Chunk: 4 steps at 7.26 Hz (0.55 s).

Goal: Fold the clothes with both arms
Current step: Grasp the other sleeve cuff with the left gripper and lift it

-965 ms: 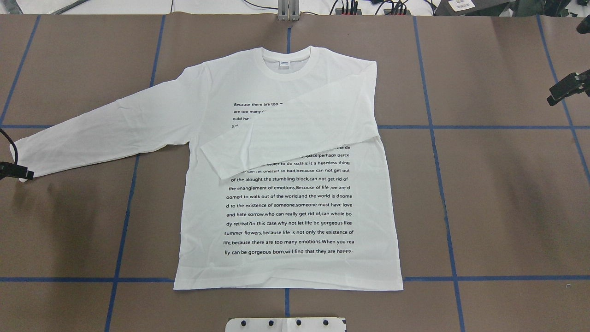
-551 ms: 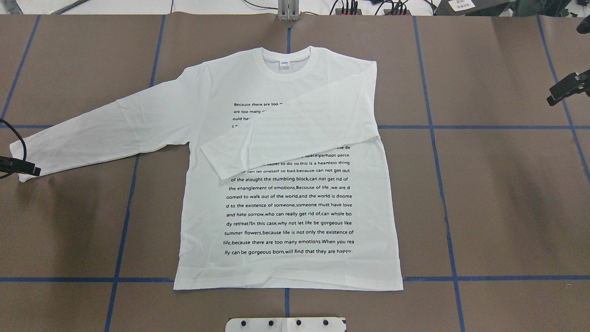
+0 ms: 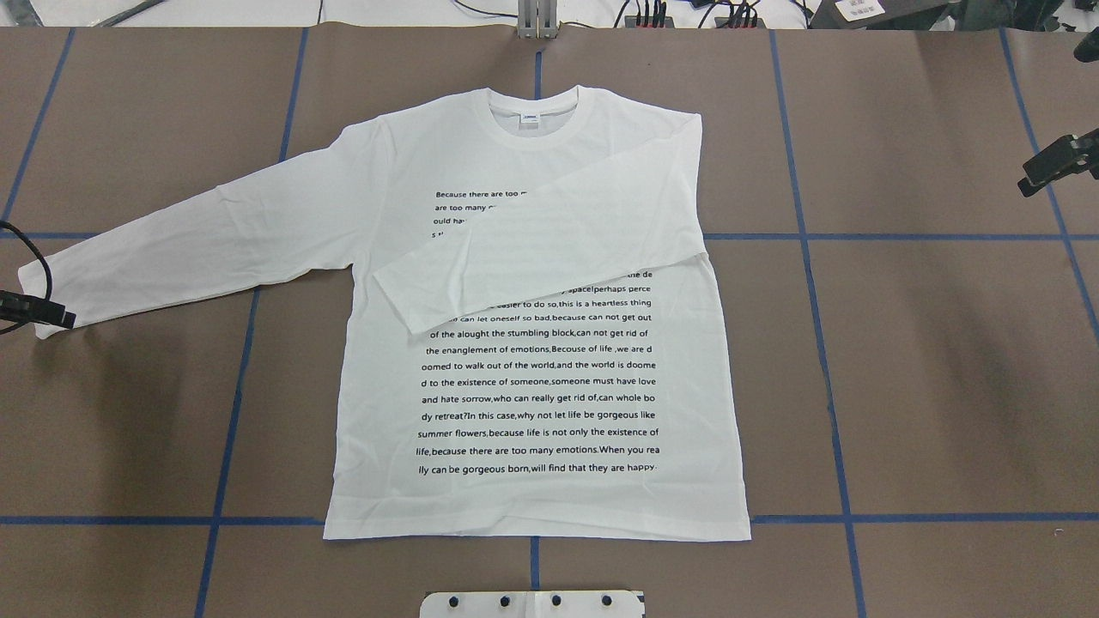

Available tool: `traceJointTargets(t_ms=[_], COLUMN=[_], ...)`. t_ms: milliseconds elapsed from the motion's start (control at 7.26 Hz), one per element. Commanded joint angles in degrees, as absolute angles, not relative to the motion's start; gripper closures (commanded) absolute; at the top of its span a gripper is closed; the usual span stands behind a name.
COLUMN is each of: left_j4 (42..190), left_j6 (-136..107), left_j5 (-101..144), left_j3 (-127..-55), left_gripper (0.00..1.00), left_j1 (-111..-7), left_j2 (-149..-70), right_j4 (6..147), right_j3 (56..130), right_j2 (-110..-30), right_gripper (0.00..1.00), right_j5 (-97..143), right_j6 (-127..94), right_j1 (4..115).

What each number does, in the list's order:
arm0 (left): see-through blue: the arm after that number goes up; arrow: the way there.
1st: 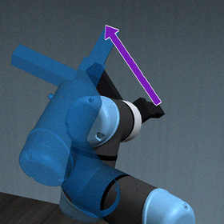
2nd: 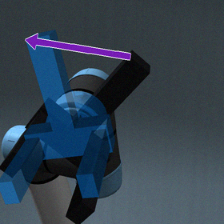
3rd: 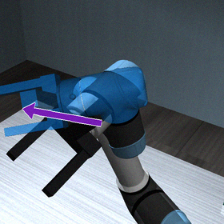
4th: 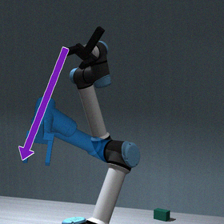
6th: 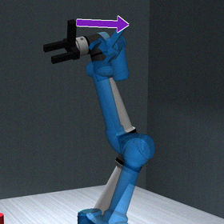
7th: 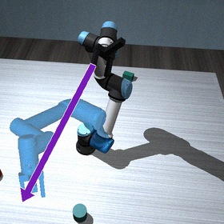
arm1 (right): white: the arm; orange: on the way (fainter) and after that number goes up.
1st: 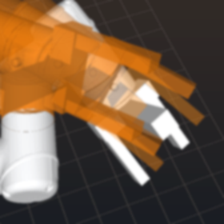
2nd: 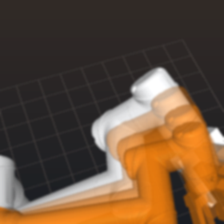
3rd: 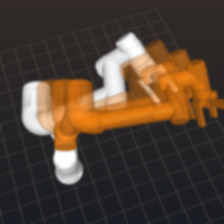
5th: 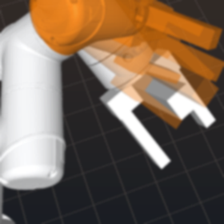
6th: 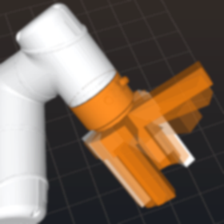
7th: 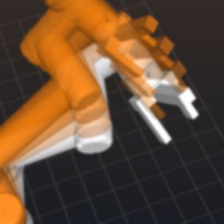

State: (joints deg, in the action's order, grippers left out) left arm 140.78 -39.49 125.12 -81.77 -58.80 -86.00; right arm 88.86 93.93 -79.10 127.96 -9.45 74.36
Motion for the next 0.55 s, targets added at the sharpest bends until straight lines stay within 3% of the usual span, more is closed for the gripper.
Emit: traceJointTargets(t_ms=[0,138,413], left_j4=[140.71,140.71,140.71], left_j6=[-39.46,-39.46,-39.55], left_j5=[124.63,124.63,124.63], left_j3=[-81.74,-81.83,-82.18], left_gripper=[0.33,0.43,0.97], left_j1=[-58.1,-58.1,-58.1], left_j2=[-85.96,-85.87,-85.52], right_j4=[88.86,88.86,88.86], right_j3=[93.87,93.95,94.04], right_j2=[-79.1,-79.1,-79.19], right_gripper=[0.0,0.0,0.0], right_j5=[127.97,127.97,128.06], right_j6=[-9.58,-9.58,-9.67], right_j1=[74.36,74.36,74.36])
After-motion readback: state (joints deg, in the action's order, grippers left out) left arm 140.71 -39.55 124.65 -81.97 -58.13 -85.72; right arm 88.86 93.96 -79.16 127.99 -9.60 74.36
